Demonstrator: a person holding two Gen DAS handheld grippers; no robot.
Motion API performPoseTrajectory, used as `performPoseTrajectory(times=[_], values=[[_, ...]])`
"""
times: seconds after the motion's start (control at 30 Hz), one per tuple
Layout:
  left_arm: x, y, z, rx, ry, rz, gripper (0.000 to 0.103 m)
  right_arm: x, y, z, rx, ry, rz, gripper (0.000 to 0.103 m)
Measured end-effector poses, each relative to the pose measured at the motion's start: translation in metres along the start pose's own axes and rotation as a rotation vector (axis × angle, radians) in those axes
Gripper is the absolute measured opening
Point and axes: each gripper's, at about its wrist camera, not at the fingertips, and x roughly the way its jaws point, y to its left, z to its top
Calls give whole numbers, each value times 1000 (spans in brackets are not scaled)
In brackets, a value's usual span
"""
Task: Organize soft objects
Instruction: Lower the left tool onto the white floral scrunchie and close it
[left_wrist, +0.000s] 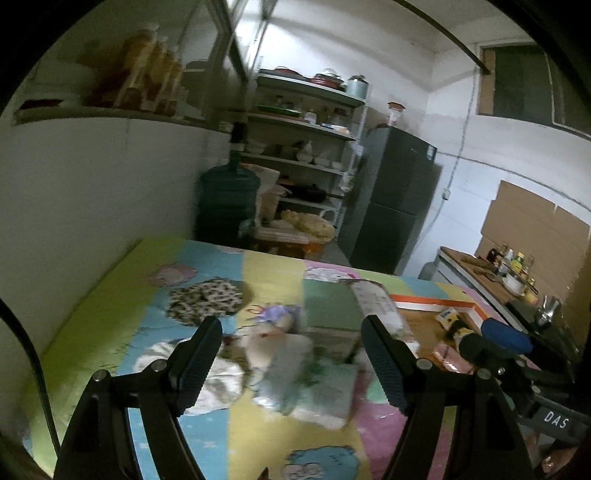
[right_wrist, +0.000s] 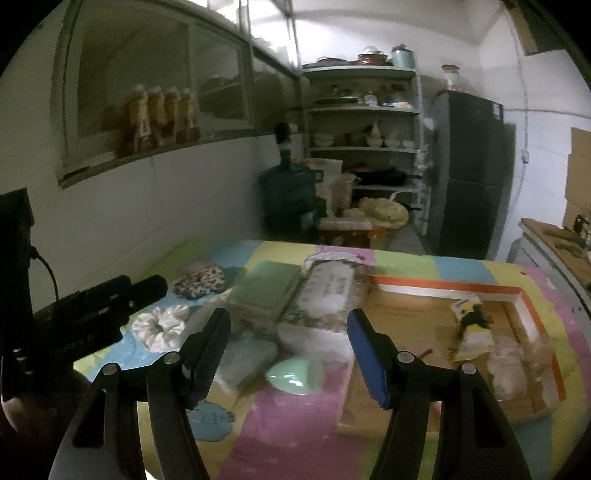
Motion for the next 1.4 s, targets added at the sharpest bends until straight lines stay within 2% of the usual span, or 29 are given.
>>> performPoseTrajectory(times=[0.33,0.83,1.4], values=[[-2,45,-9,-47,16,70,77,29,35,-8,-41,58,65,67],[23,96,-27,-69,110,153,77,88,71,-15,-47,147,144,67],[71,123,-43,-87,255,182,77,131,89,-20,-16,206,136,67]])
